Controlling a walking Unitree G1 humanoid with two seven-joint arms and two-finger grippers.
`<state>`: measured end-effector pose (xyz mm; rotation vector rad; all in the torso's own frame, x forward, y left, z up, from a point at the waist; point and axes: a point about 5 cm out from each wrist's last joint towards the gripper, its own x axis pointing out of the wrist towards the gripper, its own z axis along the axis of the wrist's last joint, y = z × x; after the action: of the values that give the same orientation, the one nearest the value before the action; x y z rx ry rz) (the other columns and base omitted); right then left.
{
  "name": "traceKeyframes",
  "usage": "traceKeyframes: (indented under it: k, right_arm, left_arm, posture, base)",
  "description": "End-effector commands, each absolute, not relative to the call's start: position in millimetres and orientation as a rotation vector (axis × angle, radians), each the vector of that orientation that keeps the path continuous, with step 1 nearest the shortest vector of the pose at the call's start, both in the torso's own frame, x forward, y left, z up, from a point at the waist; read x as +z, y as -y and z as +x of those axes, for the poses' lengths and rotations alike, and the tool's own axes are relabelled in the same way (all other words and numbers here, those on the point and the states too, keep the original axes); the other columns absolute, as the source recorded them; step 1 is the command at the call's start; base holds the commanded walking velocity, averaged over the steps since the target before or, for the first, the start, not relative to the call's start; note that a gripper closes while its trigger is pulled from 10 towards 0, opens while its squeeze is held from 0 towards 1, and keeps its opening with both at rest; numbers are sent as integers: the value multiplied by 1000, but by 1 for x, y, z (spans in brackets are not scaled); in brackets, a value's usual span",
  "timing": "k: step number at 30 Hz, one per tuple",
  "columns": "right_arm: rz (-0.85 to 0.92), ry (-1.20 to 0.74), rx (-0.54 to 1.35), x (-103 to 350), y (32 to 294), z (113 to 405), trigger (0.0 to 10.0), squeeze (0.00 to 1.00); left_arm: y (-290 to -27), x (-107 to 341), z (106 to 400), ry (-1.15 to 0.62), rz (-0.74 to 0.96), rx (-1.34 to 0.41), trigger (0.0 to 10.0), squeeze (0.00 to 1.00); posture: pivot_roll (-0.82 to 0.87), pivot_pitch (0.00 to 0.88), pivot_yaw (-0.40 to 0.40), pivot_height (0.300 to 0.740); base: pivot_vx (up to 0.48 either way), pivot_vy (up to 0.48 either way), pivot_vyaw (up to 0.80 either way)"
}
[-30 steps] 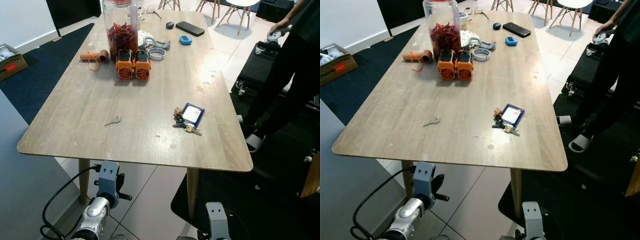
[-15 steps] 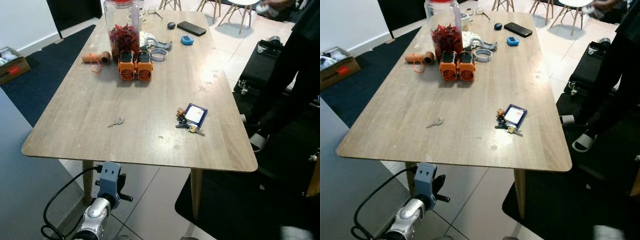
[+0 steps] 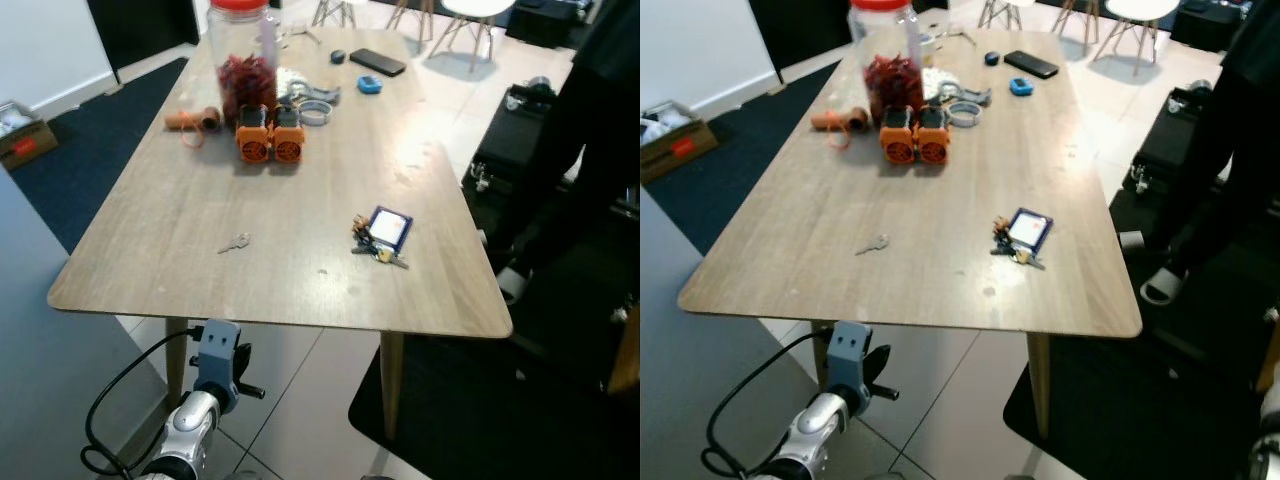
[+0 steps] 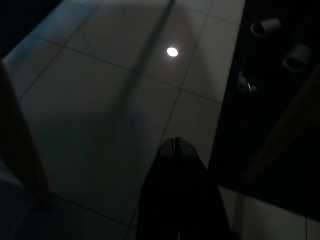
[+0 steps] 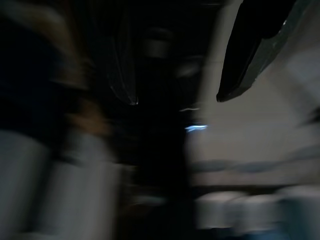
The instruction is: Hang keys on a hook
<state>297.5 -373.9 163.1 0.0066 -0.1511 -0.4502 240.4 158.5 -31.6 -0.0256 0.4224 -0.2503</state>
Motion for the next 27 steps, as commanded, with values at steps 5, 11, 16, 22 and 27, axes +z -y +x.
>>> traceKeyframes:
  k: [5,11,16,22,27]
  right_arm:
    - [-68,59,-42,152,301,328,10000,0]
    - [-74,36,246,148,248,338,10000,0]
    - [-76,-1,471,140,202,336,10000,0]
    - [-76,-51,529,132,185,336,10000,0]
    - [-75,-97,522,128,178,339,10000,0]
  left_arm:
    - [-160,-33,239,-437,-29,-256,10000,0]
    - [-161,-34,238,-441,-35,-261,10000,0]
    - [-161,-34,237,-447,-35,-273,10000,0]
    - [-160,-34,238,-447,-34,-279,10000,0]
    - [-159,-34,238,-447,-32,-287,10000,0]
  posture:
    - [47,43,-24,740]
    - [48,41,-21,740]
    - [49,41,-19,740]
    - [54,49,-20,740]
    - [56,55,-21,740]
  base:
    - [0,0,0]
    - [0,0,0]
    - [0,0,0]
    - [0,0,0]
    - [0,0,0]
